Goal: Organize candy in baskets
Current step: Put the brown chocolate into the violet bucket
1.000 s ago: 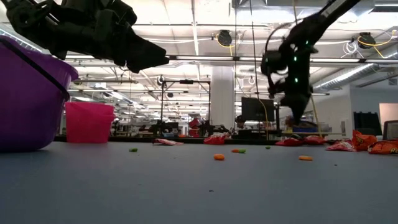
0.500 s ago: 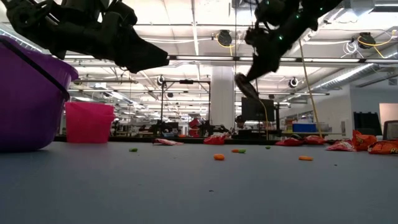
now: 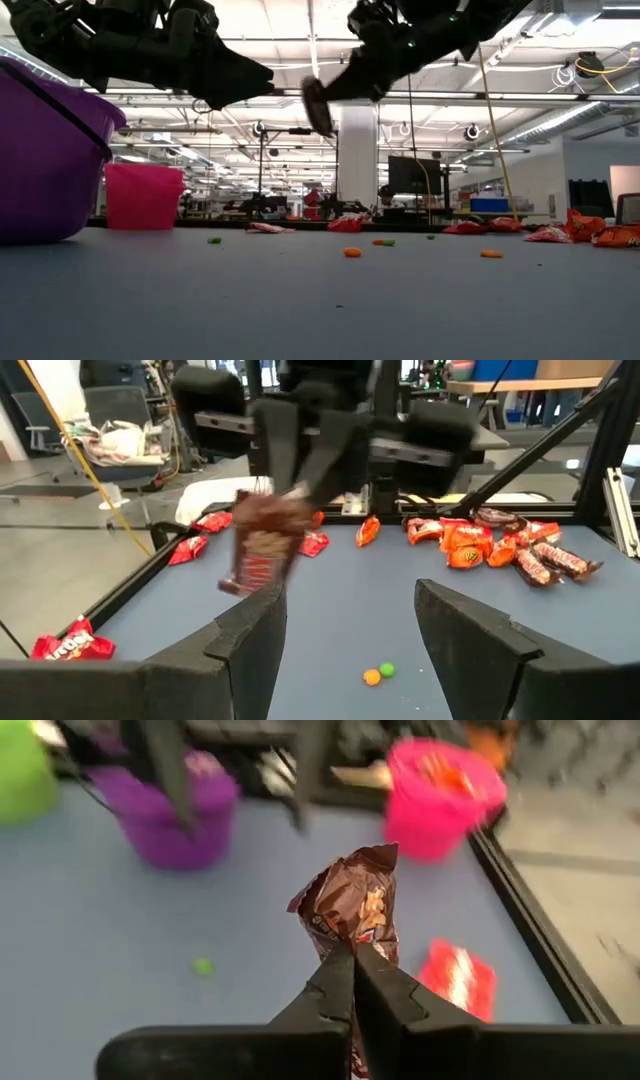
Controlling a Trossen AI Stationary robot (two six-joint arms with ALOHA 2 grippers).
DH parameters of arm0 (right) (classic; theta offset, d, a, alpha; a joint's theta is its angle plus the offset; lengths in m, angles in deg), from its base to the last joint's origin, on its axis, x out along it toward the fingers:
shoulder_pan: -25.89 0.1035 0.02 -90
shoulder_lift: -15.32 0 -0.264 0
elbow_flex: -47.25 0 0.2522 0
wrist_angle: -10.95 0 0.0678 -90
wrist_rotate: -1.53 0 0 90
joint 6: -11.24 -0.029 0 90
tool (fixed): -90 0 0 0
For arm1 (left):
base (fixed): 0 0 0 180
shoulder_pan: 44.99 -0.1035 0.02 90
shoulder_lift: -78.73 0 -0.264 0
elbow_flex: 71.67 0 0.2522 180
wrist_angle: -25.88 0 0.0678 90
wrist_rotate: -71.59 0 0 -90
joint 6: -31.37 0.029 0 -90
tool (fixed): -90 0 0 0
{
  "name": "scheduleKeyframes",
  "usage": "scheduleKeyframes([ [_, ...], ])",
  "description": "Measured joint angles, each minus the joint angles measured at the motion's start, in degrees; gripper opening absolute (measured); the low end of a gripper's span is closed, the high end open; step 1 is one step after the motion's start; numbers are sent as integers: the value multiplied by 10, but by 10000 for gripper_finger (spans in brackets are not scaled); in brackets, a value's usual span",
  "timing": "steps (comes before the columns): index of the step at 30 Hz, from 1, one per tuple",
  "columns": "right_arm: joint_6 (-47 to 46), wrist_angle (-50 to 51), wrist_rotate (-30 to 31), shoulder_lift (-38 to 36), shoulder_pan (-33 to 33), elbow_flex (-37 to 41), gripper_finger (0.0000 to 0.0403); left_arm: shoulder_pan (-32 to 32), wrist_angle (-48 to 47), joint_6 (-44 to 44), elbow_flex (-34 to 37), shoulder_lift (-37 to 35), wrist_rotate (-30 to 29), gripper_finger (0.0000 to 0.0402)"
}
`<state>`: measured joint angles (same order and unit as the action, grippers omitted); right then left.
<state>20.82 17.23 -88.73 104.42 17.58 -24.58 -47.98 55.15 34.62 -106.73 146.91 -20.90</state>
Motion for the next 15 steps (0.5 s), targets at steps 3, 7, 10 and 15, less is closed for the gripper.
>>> scheduleKeyframes([
  [3,8,-78,-16,25,17,0,0,0,0,0,0,0,-5,228],
  [7,22,-145,-17,40,33,0,0,0,-1,0,0,0,-11,228],
  [10,25,-165,-17,48,42,0,0,0,0,0,0,0,-29,228],
  [15,27,-205,-17,65,56,0,0,0,0,0,0,0,-31,228],
])
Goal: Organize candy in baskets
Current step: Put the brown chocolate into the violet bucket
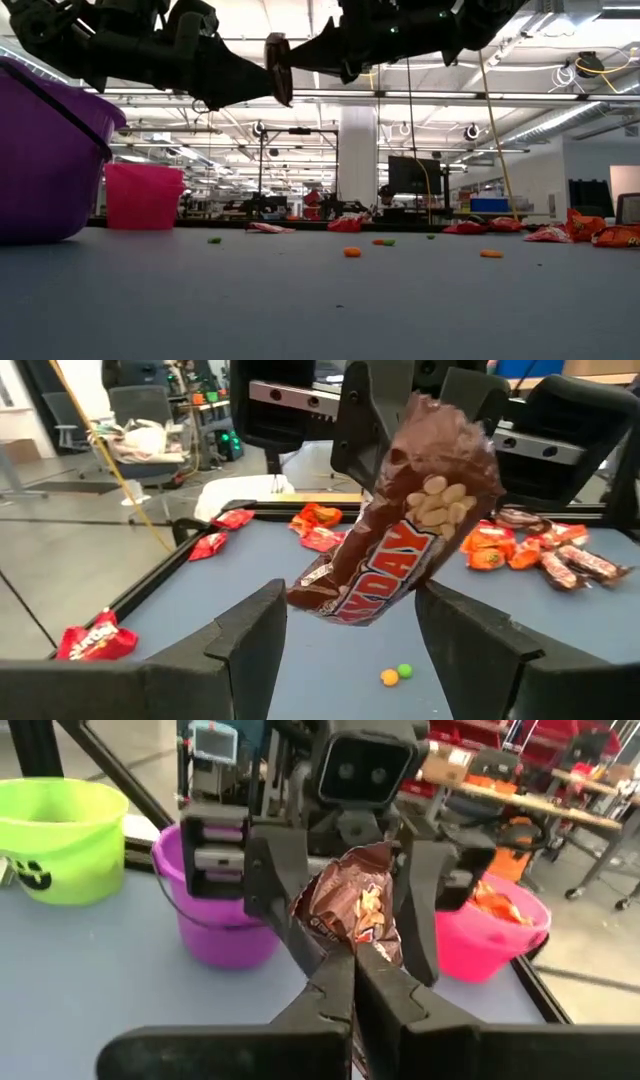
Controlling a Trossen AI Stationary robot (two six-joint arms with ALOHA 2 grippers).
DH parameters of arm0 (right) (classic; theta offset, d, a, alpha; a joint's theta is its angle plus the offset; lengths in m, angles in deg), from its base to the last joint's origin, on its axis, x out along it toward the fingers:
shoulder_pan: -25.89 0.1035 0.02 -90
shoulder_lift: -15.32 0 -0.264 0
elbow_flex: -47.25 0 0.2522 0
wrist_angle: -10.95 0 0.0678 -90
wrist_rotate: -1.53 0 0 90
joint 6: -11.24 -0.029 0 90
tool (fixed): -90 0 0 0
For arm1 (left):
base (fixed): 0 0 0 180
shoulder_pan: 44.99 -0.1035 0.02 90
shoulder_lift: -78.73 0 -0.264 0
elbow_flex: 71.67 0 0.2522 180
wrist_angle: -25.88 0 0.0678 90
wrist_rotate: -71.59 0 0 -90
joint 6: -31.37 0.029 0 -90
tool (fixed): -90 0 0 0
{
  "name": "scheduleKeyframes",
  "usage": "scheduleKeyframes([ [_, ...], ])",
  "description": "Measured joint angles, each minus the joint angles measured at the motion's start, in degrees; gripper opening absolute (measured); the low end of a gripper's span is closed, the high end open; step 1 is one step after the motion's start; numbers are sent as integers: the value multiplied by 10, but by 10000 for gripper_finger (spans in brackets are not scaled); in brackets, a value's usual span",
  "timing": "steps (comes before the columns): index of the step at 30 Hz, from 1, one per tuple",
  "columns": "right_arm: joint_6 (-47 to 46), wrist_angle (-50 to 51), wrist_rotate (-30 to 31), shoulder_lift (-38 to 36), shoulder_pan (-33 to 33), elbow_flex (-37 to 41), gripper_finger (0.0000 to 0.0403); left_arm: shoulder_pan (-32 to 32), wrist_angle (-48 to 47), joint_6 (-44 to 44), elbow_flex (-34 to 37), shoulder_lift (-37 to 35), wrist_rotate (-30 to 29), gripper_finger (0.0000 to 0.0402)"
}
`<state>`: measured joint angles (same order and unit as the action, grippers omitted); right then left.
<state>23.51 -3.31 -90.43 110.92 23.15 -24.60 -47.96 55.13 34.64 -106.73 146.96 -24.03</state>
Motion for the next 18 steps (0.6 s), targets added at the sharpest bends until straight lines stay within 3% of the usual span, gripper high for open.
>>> scheduleKeyframes([
  [7,4,-54,-1,26,4,0,0,0,1,0,0,0,59,211],
  [18,-29,-73,0,28,4,0,0,1,1,0,0,0,75,60],
])
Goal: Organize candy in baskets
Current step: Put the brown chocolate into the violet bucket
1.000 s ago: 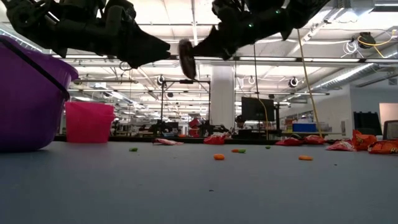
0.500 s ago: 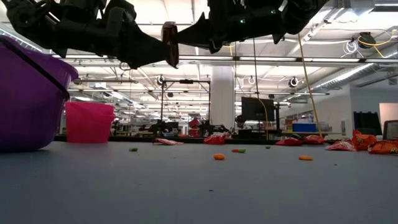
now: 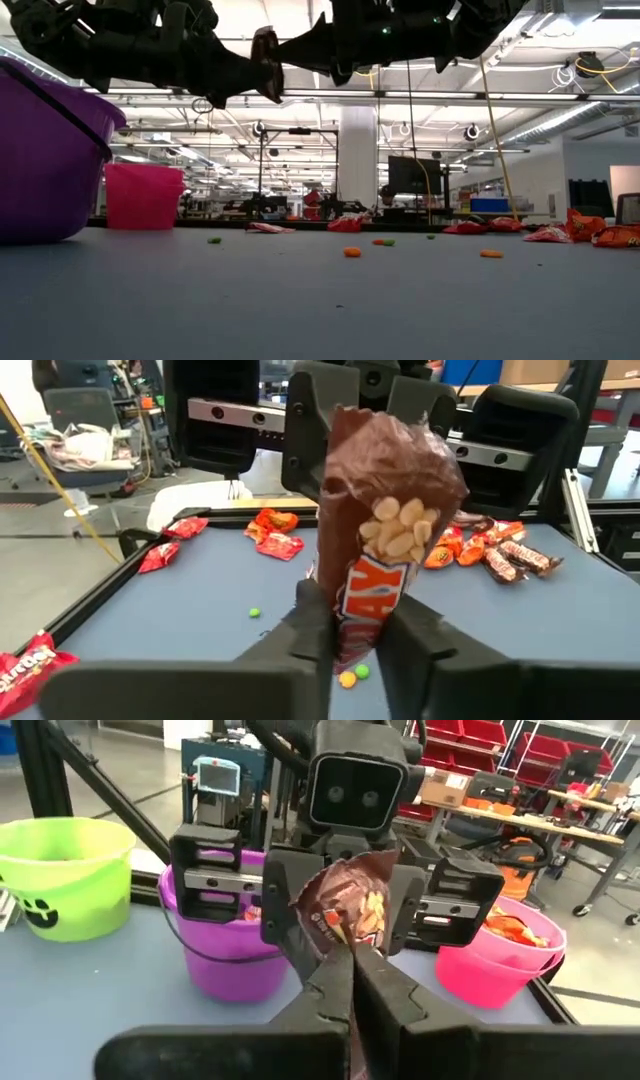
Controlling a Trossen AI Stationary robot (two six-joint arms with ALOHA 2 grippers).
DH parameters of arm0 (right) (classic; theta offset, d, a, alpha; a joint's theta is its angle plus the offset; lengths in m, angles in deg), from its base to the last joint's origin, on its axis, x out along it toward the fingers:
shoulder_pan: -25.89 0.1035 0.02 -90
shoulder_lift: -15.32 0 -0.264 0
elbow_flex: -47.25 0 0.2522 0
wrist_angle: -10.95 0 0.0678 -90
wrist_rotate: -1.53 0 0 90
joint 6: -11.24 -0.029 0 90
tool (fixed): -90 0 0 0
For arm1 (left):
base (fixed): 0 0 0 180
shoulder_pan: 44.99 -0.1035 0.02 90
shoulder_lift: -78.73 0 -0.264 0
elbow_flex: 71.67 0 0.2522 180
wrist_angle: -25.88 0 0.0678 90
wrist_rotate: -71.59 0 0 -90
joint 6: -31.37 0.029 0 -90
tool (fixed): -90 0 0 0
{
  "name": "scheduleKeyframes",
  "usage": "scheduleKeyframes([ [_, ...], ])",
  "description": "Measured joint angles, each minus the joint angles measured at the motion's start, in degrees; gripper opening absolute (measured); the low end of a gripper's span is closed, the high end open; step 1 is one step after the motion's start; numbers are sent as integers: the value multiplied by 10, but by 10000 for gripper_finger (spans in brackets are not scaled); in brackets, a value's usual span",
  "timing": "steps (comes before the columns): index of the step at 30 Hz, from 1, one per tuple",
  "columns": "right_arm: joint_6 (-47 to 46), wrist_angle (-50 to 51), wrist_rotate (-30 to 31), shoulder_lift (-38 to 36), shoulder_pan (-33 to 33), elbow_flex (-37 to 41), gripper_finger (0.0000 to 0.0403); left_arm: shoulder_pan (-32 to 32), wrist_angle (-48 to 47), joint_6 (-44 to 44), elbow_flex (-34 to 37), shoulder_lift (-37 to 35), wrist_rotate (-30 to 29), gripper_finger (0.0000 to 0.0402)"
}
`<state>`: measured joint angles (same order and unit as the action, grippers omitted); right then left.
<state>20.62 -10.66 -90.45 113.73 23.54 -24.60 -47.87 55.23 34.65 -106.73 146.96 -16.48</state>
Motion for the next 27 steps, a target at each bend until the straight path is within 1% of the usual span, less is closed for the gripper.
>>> scheduleKeyframes([
  [2,-6,0,1,0,0,0,4,0,0,0,0,0,0,44],
  [5,-11,17,2,-8,5,0,22,0,-2,-1,0,0,0,34],
  [8,-12,69,5,-42,12,0,47,5,-13,-14,-10,0,0,31],
  [10,-12,118,5,-71,17,0,61,10,-48,-12,-27,-3,0,31],
  [14,-12,230,4,-128,22,0,79,23,-209,-10,-85,-24,-4,31],
  [18,-14,340,5,-174,22,0,84,39,-388,-23,-158,-50,-8,31],
  [23,-40,414,5,-190,23,0,84,64,-640,-75,-265,-81,-8,31],
  [27,-43,451,5,-187,23,0,84,87,-832,-150,-341,-93,-7,31],
])
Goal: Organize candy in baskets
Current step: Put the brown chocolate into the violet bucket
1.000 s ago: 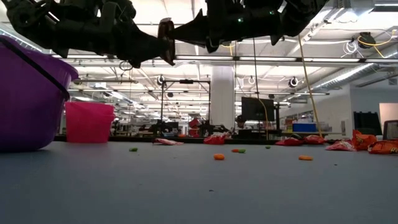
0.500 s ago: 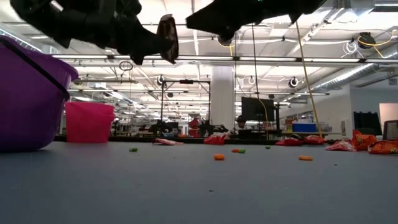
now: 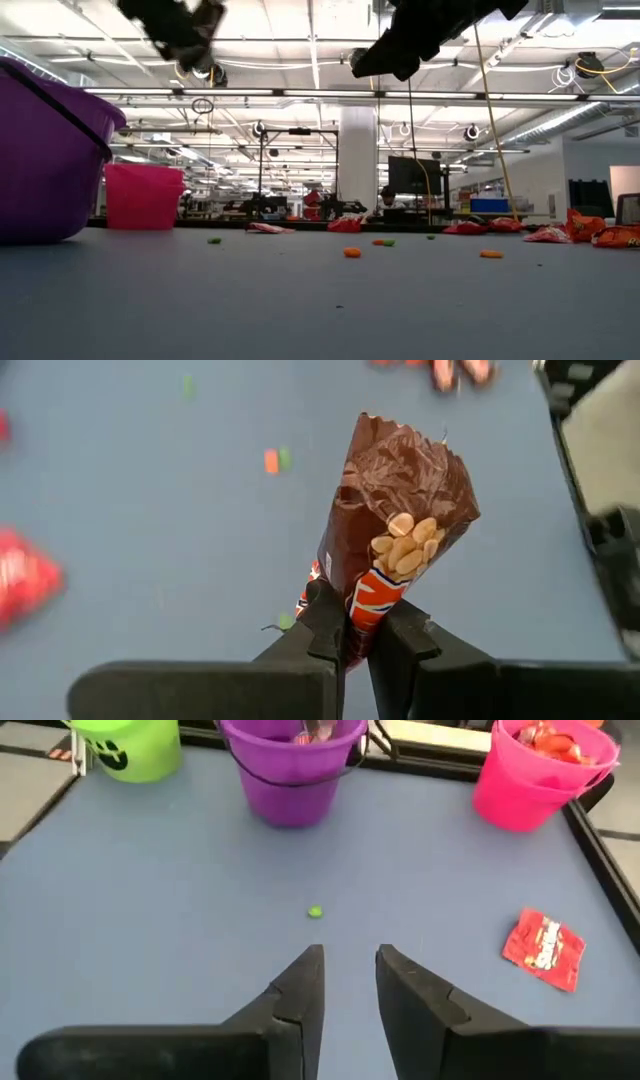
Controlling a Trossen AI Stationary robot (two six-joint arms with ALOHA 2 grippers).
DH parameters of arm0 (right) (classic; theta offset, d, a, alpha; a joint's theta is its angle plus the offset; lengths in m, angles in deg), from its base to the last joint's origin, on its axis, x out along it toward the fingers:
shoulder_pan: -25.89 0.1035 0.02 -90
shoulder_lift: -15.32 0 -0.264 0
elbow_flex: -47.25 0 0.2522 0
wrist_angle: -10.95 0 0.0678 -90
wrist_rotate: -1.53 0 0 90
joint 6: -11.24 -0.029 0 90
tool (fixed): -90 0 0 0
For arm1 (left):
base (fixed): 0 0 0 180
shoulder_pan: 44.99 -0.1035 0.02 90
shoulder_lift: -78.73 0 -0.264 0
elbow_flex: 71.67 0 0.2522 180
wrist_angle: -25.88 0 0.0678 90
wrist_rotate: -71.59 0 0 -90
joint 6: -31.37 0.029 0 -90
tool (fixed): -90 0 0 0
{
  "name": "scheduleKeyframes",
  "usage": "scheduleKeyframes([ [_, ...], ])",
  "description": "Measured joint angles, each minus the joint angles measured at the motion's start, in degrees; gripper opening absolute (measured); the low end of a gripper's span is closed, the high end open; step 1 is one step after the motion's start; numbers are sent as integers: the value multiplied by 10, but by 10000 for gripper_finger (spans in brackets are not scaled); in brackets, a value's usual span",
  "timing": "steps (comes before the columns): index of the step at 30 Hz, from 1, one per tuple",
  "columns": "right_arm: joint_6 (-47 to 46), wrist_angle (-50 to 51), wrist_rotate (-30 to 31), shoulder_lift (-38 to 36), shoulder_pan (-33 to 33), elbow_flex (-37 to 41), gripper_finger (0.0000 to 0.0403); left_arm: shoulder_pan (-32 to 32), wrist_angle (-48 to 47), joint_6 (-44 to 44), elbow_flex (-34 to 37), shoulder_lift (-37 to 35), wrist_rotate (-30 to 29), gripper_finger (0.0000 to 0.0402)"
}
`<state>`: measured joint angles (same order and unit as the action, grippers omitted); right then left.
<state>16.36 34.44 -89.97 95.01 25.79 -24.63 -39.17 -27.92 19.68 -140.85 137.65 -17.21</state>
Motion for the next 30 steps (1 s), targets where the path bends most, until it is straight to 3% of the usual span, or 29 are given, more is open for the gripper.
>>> scheduleKeyframes([
  [5,0,-7,0,16,-1,0,84,34,-174,-103,-55,-10,1,31],
  [12,1,-8,1,43,-4,0,84,64,-326,-218,-49,-18,-4,31],
  [21,-17,-7,1,48,-6,0,84,86,-323,-255,50,-17,-6,31],
  [25,-17,-10,2,47,-6,0,84,83,-319,-253,62,-8,-6,32],
  [30,-25,-11,2,47,-6,0,88,80,-313,-257,62,-8,6,76],
])
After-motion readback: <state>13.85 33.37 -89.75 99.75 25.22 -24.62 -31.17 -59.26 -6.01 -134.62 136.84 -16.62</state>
